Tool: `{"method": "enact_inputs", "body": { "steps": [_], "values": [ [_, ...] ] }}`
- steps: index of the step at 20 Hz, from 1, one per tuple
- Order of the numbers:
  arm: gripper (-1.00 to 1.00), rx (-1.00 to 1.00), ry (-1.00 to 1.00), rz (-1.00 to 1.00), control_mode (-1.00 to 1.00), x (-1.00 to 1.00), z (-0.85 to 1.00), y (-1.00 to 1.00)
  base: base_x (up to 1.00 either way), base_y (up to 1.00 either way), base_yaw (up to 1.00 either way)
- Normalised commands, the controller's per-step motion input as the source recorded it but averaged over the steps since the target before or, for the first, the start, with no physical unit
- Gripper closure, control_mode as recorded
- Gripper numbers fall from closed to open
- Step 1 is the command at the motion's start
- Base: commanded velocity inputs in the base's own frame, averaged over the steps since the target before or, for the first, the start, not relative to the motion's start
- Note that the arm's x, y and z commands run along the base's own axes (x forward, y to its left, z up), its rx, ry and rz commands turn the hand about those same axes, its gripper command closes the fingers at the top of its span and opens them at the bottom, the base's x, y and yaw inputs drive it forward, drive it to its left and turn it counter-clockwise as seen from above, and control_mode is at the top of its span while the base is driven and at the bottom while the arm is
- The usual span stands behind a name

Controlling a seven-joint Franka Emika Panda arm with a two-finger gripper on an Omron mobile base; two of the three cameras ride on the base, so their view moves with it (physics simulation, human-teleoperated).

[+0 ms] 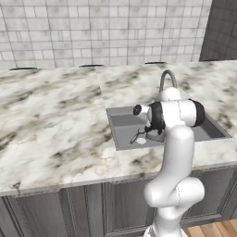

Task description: Open the cabinet, pick the kettle from the cabinet, and place it in the sink.

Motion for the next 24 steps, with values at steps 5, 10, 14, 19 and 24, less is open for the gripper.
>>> {"method": "enact_inputs", "body": {
  "steps": [5,10,14,19,24],
  "values": [
    [1.0,0.06,-0.13,-0.03,-1.0,0.08,-0.27,-0.02,0.0,0.0,0.0],
    [1.0,0.04,-0.13,-0.05,-1.0,0.09,-0.31,-0.05,0.0,0.0,0.0],
    [1.0,0.03,-0.13,-0.08,-1.0,0.08,-0.38,-0.05,0.0,0.0,0.0],
    [1.0,0.05,-0.13,-0.1,-1.0,0.04,-0.42,-0.03,0.0,0.0,0.0],
    [1.0,0.04,-0.1,-0.11,-1.0,0.0,-0.51,-0.01,0.0,0.0,0.0]
  ]
}}
